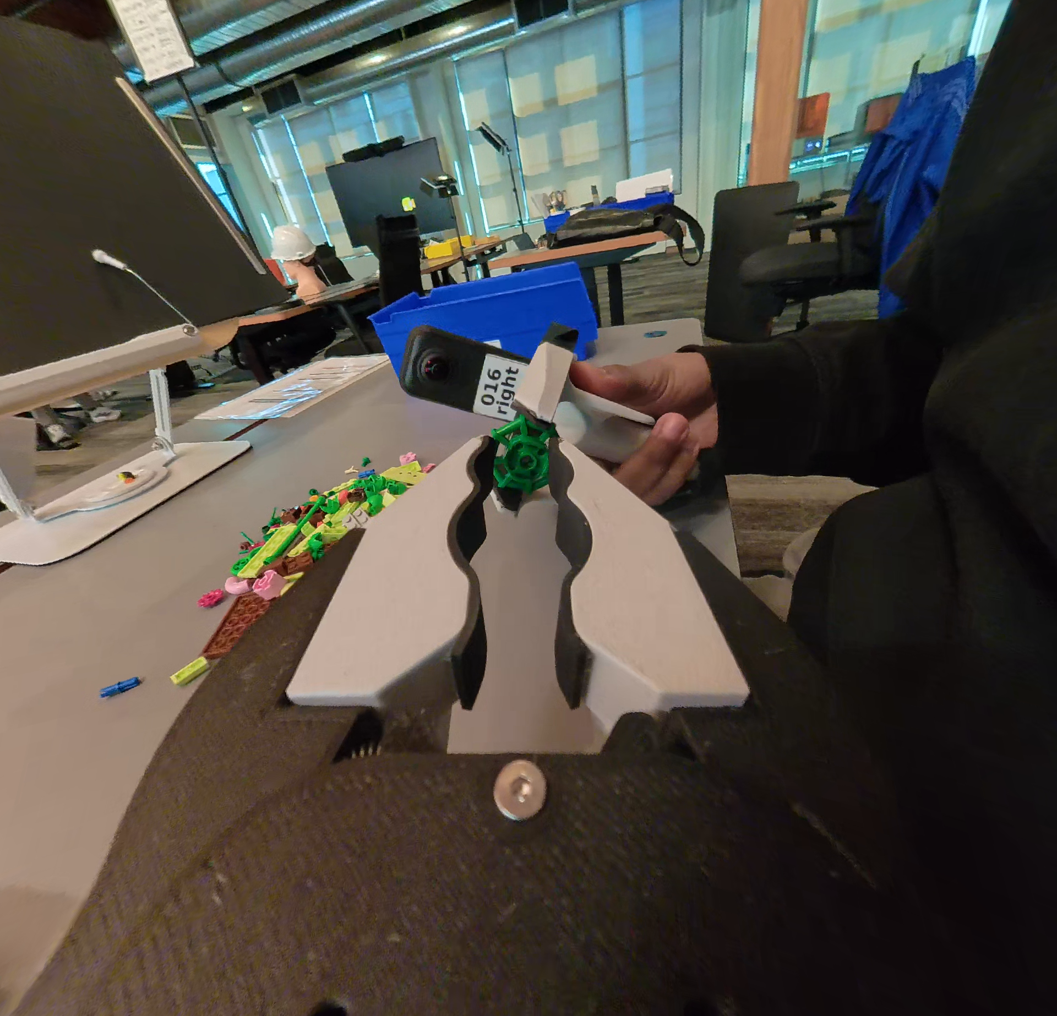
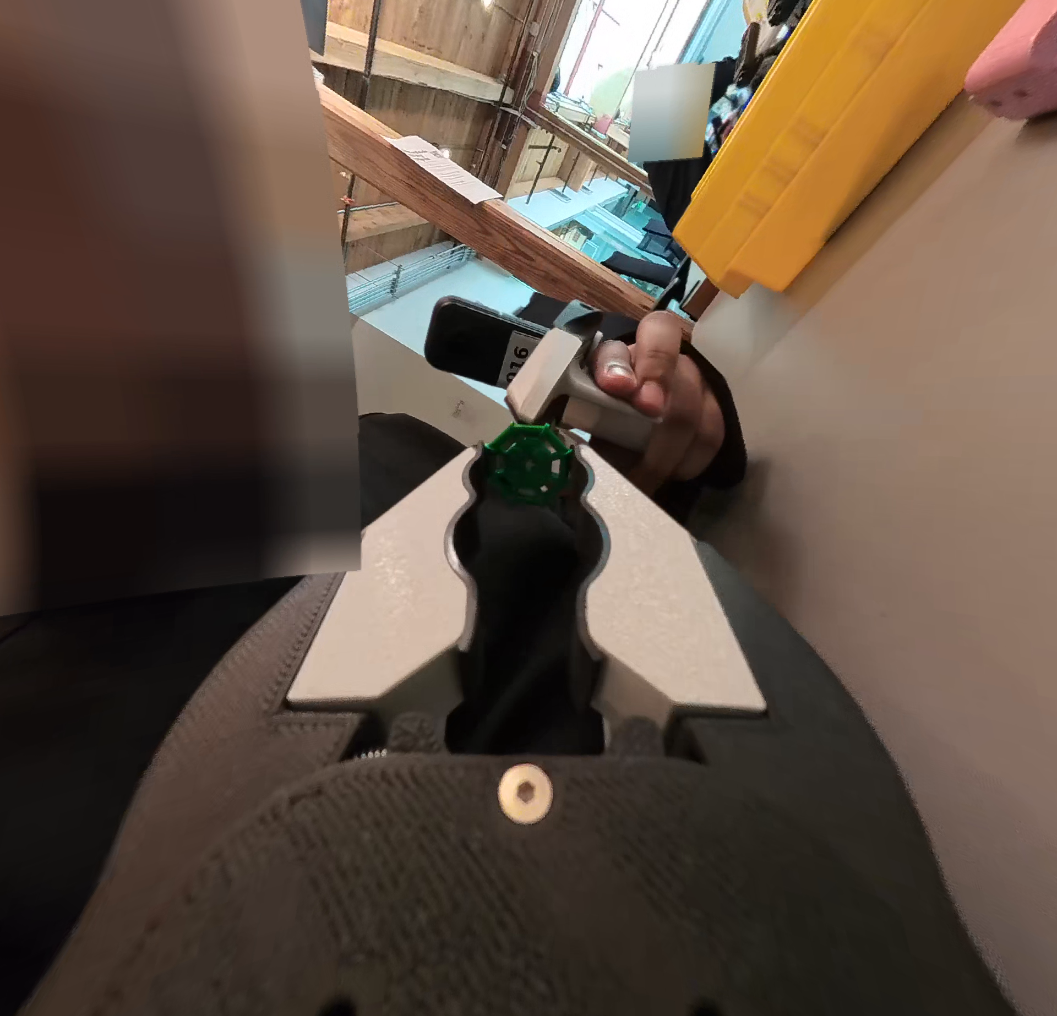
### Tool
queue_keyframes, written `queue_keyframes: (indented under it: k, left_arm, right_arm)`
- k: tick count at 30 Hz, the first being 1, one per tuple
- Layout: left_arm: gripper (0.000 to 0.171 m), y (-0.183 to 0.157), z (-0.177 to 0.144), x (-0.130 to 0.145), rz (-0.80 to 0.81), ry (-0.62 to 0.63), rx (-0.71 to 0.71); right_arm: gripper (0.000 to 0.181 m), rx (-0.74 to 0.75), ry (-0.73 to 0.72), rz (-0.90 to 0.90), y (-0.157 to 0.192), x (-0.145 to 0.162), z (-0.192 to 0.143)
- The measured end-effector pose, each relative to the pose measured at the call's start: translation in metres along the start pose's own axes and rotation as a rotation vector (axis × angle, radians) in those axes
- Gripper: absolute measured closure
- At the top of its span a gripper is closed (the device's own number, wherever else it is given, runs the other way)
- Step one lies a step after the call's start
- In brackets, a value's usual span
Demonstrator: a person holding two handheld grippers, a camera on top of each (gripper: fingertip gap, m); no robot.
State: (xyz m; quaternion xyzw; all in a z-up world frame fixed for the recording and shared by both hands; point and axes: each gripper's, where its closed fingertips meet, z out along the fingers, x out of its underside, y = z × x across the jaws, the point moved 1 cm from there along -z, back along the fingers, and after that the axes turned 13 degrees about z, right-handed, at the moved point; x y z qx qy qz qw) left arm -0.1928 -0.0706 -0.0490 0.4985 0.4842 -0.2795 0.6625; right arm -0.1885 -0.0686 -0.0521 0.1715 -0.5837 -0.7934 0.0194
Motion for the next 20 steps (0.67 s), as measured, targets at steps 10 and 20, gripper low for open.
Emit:
queue_keyframes:
  k: [10, 20]
  left_arm:
    - [0.156, -0.0025, 0.0004, 0.0076, 0.030, 0.046, 0.018]
    - [0.157, -0.0057, 0.0009, 0.0083, 0.030, 0.054, 0.043]
  right_arm:
    - [0.156, -0.064, -0.044, 0.136, -0.0036, -0.0028, -0.0020]
    - [0.156, -0.057, -0.026, 0.183, -0.0048, 0.0016, -0.0025]
